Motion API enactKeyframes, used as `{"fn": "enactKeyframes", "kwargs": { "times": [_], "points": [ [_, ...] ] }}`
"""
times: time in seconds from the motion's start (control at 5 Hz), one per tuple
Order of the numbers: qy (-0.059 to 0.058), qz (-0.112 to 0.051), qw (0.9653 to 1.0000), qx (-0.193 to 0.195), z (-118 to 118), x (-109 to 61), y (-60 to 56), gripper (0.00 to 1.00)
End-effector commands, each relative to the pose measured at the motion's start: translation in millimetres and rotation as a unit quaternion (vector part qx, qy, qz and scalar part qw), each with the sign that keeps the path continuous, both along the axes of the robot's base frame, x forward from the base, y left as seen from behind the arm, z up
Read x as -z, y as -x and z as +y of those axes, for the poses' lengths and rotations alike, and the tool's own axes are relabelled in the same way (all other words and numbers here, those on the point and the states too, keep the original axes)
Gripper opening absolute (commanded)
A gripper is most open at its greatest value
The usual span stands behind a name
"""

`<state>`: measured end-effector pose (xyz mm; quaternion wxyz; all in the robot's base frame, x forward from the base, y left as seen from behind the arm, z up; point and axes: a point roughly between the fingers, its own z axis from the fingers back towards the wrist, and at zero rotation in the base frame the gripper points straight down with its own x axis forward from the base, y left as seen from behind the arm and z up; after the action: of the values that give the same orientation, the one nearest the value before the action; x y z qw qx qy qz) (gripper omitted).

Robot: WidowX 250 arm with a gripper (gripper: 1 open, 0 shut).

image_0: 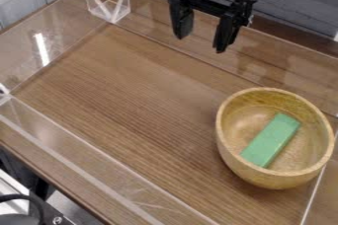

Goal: Remove the green block from inside the brown bowl and put it on the table

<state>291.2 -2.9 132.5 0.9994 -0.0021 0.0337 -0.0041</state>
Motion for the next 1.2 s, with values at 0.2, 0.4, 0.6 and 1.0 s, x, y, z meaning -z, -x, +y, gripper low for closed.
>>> {"fn": "enactKeyframes", "kwargs": {
  "times": [0.2, 0.4, 0.6, 1.0],
  "points": [
    [0.009, 0.020, 0.9938, 0.109, -58, 20.9, 13.4, 1.00],
    [0.006, 0.008, 0.9884, 0.152, -92, 27.2, 21.3, 1.00],
    [0.005, -0.002, 0.9827, 0.185, -119, 37.2, 26.2, 1.00],
    [0.004, -0.016, 0.9780, 0.208, -137, 62.4, 26.5, 1.00]
  ]
}}
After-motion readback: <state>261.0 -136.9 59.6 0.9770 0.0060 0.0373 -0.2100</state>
